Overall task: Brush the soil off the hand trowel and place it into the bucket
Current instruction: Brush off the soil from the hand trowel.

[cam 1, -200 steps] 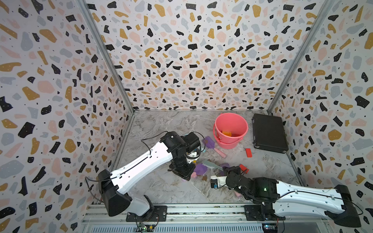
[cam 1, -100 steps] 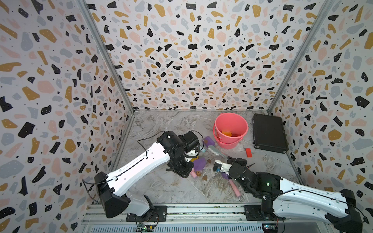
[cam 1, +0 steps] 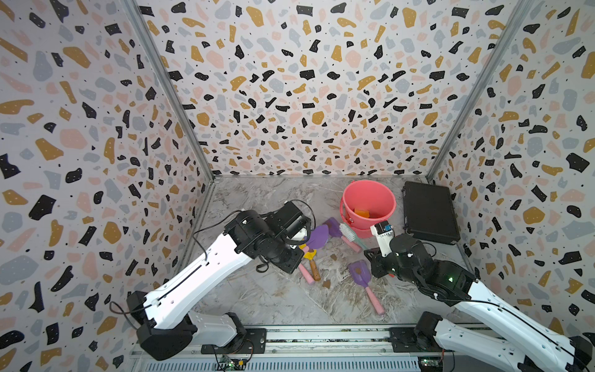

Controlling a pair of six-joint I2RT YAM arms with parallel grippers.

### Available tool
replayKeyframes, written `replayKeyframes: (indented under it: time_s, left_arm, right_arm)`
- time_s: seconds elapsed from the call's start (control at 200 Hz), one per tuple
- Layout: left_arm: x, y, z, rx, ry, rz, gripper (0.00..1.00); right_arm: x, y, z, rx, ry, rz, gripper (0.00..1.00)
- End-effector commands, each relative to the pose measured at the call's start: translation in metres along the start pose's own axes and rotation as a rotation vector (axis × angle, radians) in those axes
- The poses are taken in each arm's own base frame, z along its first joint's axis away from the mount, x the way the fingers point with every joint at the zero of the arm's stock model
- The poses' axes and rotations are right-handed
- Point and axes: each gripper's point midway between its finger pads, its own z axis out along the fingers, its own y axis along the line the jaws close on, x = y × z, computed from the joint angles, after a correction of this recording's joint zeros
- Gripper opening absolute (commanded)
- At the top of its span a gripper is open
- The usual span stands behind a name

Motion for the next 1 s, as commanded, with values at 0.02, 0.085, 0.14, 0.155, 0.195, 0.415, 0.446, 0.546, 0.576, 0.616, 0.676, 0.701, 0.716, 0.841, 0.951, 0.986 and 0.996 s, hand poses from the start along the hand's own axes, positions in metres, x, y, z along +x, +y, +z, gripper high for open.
replayKeyframes:
  time_s: [0.02,0.085,0.14,0.155,0.195,0.415,0.446,0.546,0.576,0.616,0.676,0.701,0.716,0.841,0.951,0.986,0.996]
  left_arm:
    - [-0.016,0.004,-0.021,-0.029,-0.112,0.027,0.0]
    - [-0.019,0.004,-0.025,-0.03,-0.127,0.03,0.0]
    - [-0.02,0.003,-0.025,-0.024,-0.131,0.033,0.0]
    - [-0.02,0.003,-0.025,-0.023,-0.131,0.033,0.0]
    - [-0.021,0.003,-0.024,-0.022,-0.128,0.034,0.0]
    - [-0.023,0.0,-0.013,-0.012,-0.113,0.028,0.0]
    - [-0.023,-0.001,-0.012,-0.01,-0.109,0.029,0.0]
    - [-0.022,-0.005,-0.008,0.013,-0.096,0.031,0.0]
    - [-0.022,-0.006,-0.007,0.021,-0.093,0.029,0.0]
    - [-0.022,-0.007,-0.007,0.027,-0.09,0.028,0.0]
    - [-0.021,-0.008,-0.006,0.031,-0.084,0.027,0.0]
    - [-0.02,-0.008,-0.006,0.031,-0.082,0.027,0.0]
    - [-0.02,-0.008,-0.007,0.032,-0.084,0.028,0.0]
    - [-0.014,-0.005,-0.004,0.015,-0.059,0.027,0.0]
    - [-0.006,0.0,-0.001,-0.006,-0.037,0.022,0.0]
    - [-0.004,0.001,0.0,-0.008,-0.032,0.021,0.0]
    - [-0.003,0.001,0.0,-0.008,-0.029,0.021,0.0]
  right_arm:
    - [0.018,0.029,0.007,-0.246,0.121,0.374,0.0]
    - [0.021,0.043,0.017,-0.358,0.147,0.472,0.0]
    - [0.021,0.055,0.024,-0.452,0.166,0.538,0.0]
    - [0.02,0.058,0.025,-0.472,0.167,0.549,0.0]
    - [0.018,0.063,0.028,-0.512,0.171,0.579,0.0]
    - [-0.011,0.081,0.027,-0.667,0.097,0.683,0.0]
    - [-0.016,0.085,0.026,-0.7,0.09,0.705,0.0]
    - [-0.029,0.093,0.027,-0.776,0.08,0.771,0.0]
    - [-0.032,0.094,0.028,-0.791,0.075,0.787,0.0]
    - [-0.036,0.095,0.029,-0.807,0.068,0.802,0.0]
    - [-0.039,0.095,0.031,-0.82,0.064,0.82,0.0]
    - [-0.04,0.095,0.032,-0.824,0.062,0.824,0.0]
    - [-0.041,0.094,0.032,-0.828,0.057,0.825,0.0]
    - [-0.043,0.089,0.031,-0.82,0.038,0.838,0.0]
    - [-0.047,0.08,0.027,-0.813,0.006,0.856,0.0]
    - [-0.049,0.077,0.025,-0.816,-0.003,0.862,0.0]
    - [-0.049,0.076,0.025,-0.816,-0.005,0.864,0.0]
